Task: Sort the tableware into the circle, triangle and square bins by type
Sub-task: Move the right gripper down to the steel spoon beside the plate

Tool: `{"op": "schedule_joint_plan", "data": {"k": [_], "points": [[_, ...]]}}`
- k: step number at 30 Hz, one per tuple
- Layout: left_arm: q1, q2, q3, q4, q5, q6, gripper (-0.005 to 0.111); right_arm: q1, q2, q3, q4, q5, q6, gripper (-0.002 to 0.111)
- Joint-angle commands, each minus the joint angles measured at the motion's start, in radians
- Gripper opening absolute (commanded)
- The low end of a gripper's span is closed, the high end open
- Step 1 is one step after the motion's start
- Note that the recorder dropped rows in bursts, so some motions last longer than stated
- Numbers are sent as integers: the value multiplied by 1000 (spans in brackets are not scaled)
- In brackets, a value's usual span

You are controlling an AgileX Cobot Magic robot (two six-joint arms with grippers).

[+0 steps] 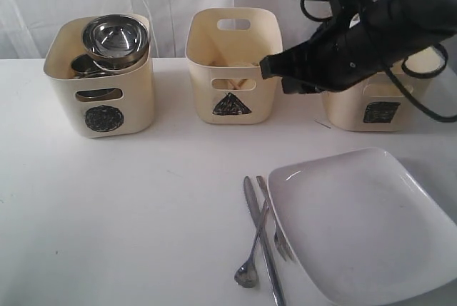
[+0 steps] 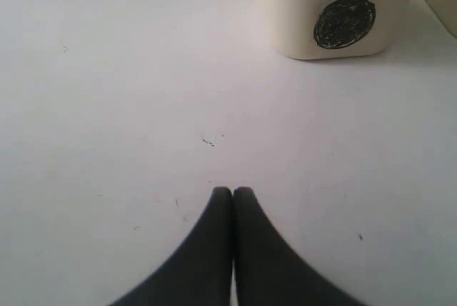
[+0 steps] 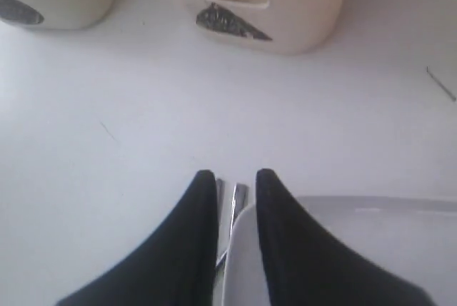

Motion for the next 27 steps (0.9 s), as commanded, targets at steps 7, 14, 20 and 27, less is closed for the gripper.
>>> {"op": "schedule_joint_plan", "data": {"k": [7,14,20,27], "points": [[3,-4,5,-6,-4,-4,0,59,-24,209,29,-32,-27,20],[3,-4,5,-6,-4,-4,0,66,-24,264,113,7,-27,20],[3,-4,5,-6,-4,-4,0,66,-24,306,113,23,-27,20],[3,-4,5,-6,-4,-4,0,66,-24,318,139,15,-21,20]]}}
